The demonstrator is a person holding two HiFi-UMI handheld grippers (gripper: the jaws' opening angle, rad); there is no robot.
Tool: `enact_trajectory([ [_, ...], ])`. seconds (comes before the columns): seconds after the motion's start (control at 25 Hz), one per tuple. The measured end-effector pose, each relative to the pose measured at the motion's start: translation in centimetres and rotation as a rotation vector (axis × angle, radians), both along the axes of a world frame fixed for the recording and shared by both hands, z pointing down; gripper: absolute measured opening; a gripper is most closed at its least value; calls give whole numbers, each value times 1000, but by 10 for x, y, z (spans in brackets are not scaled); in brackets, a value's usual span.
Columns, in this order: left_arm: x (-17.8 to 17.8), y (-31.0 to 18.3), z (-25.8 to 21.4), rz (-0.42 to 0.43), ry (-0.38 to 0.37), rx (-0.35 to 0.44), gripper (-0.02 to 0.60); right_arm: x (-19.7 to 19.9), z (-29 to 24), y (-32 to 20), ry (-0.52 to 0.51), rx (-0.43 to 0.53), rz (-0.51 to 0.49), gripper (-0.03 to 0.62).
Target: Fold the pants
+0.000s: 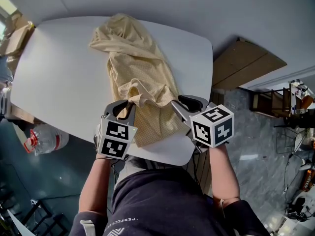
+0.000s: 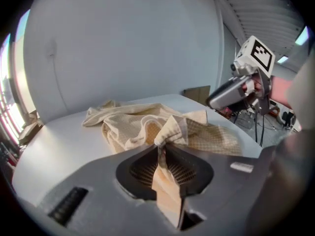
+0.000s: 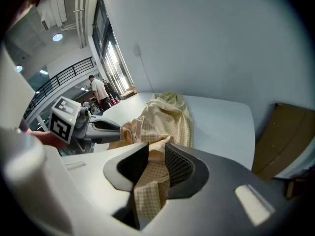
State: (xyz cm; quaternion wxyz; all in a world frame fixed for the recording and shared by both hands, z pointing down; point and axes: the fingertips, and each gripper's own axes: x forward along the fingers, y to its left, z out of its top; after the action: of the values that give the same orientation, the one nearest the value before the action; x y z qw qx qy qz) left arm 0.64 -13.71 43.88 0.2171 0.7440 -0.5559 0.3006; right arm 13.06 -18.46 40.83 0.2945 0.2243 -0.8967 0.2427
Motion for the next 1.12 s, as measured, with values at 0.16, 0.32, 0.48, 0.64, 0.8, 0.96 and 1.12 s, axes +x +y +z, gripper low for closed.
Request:
enact_trajectory([
  [0.16, -24, -5, 3, -77, 37, -5, 84, 9, 10, 7, 28, 2, -15, 103],
  [0.32, -46, -7, -2, -180, 103, 21, 86, 17, 14, 9, 22, -10, -9, 91],
  [0.48, -53, -3, -11, -178, 118, 38, 68, 21, 18, 16, 28, -9, -43, 72],
  [0.64, -21, 17, -15, -32, 128, 14, 19, 26, 22, 27, 43, 0, -113, 32],
  [0.8, 18, 43, -7, 116, 141, -58, -5, 27, 21, 37, 45, 24, -189, 0],
  [0.96, 52, 68, 9, 244, 126, -137, 6, 25, 24, 55, 85, 70, -324, 0],
  [1.12, 81, 94, 25, 373, 89, -210, 99, 23, 33, 75, 132, 86, -468, 56],
])
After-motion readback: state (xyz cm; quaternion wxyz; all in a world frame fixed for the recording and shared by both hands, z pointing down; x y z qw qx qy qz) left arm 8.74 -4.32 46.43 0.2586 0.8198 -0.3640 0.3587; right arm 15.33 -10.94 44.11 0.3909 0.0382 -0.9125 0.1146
